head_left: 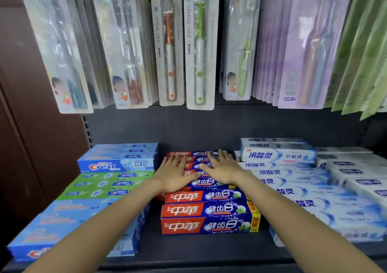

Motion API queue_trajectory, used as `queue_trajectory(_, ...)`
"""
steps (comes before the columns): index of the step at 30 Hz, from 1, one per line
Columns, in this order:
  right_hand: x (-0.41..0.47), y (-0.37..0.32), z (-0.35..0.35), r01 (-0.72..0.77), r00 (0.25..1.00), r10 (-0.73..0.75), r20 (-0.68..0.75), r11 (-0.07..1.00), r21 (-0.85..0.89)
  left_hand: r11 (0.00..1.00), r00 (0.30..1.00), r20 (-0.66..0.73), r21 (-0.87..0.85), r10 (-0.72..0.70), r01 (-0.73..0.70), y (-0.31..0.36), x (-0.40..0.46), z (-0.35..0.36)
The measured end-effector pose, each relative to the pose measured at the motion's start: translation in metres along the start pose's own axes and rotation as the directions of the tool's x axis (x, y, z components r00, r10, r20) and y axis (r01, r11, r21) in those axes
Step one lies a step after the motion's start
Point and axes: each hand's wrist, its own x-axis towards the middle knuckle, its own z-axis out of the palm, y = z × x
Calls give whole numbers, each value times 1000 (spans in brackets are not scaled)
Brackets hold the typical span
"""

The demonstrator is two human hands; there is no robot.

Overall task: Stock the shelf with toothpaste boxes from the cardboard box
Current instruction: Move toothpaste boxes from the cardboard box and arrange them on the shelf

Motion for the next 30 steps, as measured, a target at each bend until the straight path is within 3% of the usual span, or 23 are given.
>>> queue_trajectory(4, 6, -7, -1, 8, 1000, -9, 18, 1000, 25, 1000, 1000, 1, -16, -18, 18, -3, 1, -1)
queue_trajectory(7, 4, -5, -6, 44, 999, -45, 1, 984, 171, 999, 1000, -7, -35, -23, 23, -1, 2, -4)
queue_trajectory(10, -17, 7, -18, 84, 996, -75, -40, 958, 275, 997, 988, -150, -71, 17, -28, 0, -9, -7)
queue_trajectory(13, -37, 27, -25, 111, 992, -98, -78, 975, 192, 988, 967, -256, -145, 5, -44, -4, -27, -8)
queue_trajectory(18, -40, 36, -10, 69, 994, -70, -81, 997, -17, 996, 996, -84, -90, 21, -28, -20, -40, -6)
queue_trajectory(25, -17, 9, 3, -73, 997, 73, 7, 994, 81, 988, 999, 17, -149, 46, -43, -12, -29, -2)
queue_trajectory(30, -24, 4, 2, -47, 999, 46, 5, 994, 98, 986, 1000, 26, -168, 12, -7, -10, -27, -2)
